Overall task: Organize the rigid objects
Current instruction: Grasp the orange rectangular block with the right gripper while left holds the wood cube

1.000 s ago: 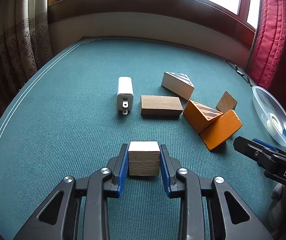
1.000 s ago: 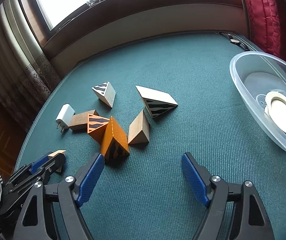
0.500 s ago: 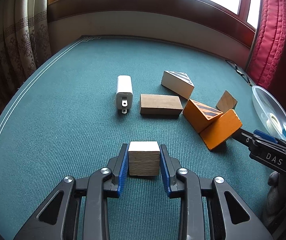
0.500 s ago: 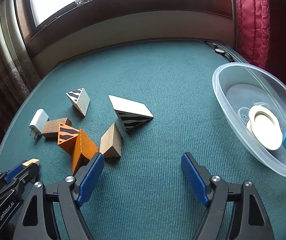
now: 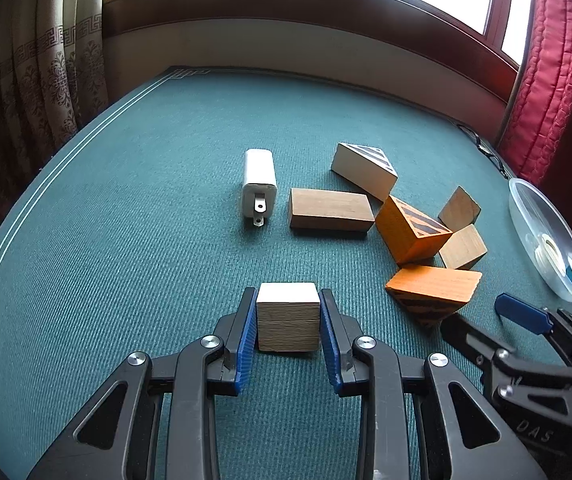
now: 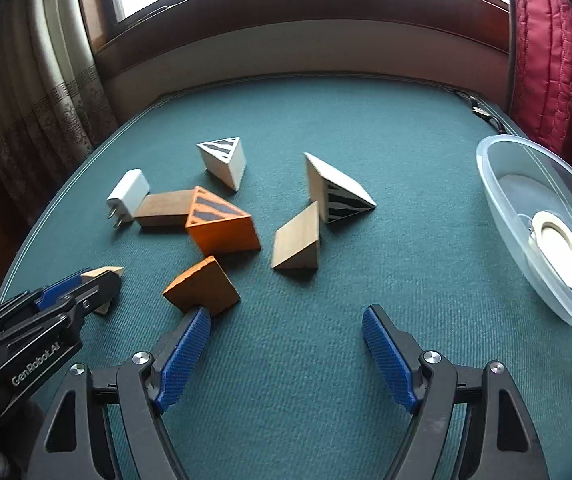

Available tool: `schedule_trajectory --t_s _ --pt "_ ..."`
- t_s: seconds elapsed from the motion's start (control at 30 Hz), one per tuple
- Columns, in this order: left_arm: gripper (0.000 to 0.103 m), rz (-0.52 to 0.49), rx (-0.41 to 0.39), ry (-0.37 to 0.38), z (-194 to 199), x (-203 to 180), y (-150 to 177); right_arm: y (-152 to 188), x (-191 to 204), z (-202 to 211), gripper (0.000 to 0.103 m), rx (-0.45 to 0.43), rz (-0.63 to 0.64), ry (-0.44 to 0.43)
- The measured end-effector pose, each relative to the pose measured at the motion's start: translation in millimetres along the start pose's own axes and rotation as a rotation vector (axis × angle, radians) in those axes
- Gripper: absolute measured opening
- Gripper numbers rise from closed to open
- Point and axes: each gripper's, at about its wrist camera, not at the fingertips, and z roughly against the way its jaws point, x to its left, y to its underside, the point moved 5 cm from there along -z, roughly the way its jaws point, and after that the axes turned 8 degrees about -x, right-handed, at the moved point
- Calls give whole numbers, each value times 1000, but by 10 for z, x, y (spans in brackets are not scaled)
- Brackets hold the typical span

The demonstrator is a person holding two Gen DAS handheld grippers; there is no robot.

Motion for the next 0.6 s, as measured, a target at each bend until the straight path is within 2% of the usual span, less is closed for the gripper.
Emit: schedule_trajectory --t_s 0.23,0.47,0.6 --pt "31 25 7 0 5 70 -26 1 105 42 80 -17 24 -77" --pt "31 20 7 -1 -2 91 -38 -43 311 -80 48 -13 113 -109" --pt "31 17 6 -2 -10 103 -49 -81 405 -144 43 -12 162 -130"
